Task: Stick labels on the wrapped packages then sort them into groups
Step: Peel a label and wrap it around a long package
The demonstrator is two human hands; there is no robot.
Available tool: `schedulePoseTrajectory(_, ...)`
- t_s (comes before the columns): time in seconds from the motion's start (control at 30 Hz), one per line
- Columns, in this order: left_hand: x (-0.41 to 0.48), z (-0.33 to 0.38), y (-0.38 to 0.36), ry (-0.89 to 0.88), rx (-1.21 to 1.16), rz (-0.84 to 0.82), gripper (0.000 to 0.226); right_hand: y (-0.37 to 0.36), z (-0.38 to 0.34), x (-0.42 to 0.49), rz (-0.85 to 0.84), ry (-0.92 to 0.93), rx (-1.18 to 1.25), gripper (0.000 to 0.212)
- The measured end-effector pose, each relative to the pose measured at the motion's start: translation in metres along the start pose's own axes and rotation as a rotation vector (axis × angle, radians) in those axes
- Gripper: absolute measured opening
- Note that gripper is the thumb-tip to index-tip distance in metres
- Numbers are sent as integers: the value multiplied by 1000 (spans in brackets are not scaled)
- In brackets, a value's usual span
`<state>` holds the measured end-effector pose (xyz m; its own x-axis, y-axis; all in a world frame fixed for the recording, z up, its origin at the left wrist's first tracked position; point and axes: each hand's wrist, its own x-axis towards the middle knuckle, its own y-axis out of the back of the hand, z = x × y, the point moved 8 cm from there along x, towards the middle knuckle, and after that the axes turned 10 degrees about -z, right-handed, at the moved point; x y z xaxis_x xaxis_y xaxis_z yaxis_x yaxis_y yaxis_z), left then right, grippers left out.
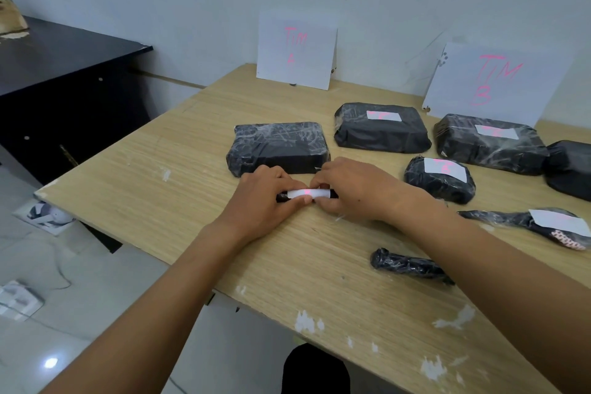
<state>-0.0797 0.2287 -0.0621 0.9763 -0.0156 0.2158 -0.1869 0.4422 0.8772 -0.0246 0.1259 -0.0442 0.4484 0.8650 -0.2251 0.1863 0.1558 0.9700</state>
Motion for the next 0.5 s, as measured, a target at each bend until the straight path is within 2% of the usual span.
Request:
schedulePoseTrajectory(0.17,0,2,1,1,-21,31,29,1,6,3,8,-31,36,26)
schedulePoseTrajectory(0.37,-2,-15,2,19,-206,-38,29,3,13,1,-39,-70,60,28)
schedulePoseTrajectory(0.5,-2,-17,1,24,-239,-84,24,5,13,-1,-11,-65,67,24)
